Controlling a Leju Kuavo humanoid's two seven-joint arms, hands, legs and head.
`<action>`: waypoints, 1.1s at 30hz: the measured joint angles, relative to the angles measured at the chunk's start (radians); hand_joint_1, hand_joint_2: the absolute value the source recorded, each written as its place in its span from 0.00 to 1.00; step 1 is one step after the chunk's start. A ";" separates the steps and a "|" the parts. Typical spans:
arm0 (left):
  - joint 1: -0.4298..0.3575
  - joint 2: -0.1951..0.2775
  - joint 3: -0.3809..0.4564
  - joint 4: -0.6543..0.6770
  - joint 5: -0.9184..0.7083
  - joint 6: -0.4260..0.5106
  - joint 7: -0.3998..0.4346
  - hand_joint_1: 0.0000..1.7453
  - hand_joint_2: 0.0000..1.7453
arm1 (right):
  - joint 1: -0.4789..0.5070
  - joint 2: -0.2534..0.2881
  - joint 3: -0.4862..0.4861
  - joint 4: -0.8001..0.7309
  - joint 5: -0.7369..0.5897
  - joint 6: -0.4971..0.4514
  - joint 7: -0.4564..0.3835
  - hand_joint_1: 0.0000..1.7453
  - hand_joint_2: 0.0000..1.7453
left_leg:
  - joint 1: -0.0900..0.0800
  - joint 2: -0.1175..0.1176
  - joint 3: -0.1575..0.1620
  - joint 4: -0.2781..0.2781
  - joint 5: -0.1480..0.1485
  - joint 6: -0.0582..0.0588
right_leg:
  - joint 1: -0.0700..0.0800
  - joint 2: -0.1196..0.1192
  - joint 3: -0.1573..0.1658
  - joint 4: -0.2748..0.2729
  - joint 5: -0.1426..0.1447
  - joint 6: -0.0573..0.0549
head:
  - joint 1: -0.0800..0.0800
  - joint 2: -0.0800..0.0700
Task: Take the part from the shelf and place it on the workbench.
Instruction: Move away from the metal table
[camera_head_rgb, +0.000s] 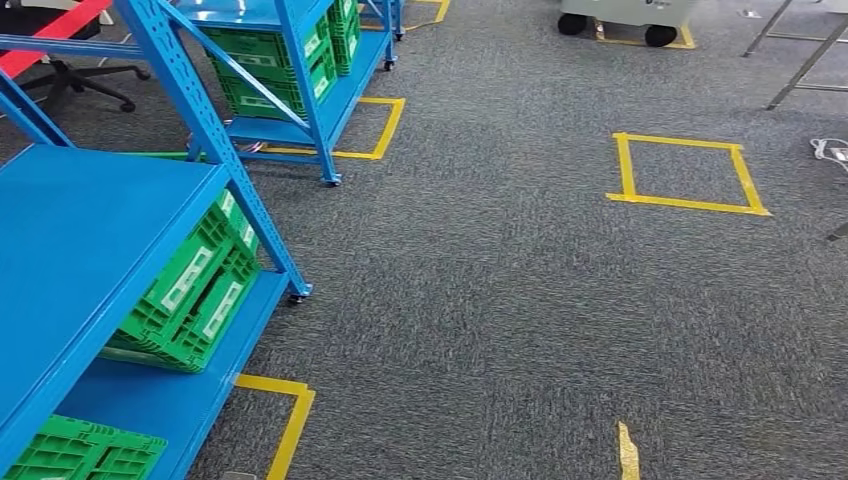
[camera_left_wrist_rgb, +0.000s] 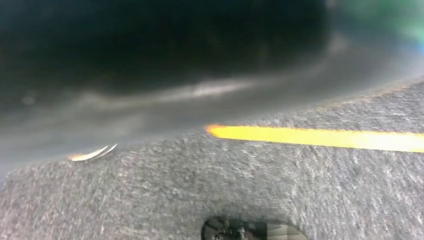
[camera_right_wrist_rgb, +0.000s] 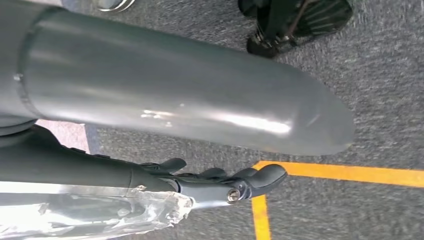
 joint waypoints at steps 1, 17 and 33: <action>0.000 -0.001 0.000 0.000 -0.001 0.000 0.000 0.00 0.00 | 0.000 0.000 0.000 0.000 0.000 0.000 0.000 0.00 0.00 | 0.003 -0.011 -0.003 -0.001 0.002 -0.003 | 0.000 0.004 0.007 -0.010 -0.001 -0.004 | -0.001 0.000; -0.001 0.005 0.002 0.000 -0.005 0.003 0.001 0.00 0.00 | -0.004 0.008 -0.001 0.001 0.003 -0.001 0.000 0.00 0.00 | 0.021 0.171 0.028 -0.025 -0.006 -0.039 | -0.013 -0.200 0.050 -0.052 -0.008 0.060 | -0.005 0.000; 0.002 0.002 0.004 -0.001 -0.012 0.011 0.003 0.00 0.00 | -0.003 0.008 -0.007 0.001 0.004 -0.004 -0.002 0.00 0.00 | 0.038 -0.021 -0.002 -0.025 0.022 -0.050 | -0.051 -0.002 0.038 -0.032 -0.020 0.085 | 0.008 0.000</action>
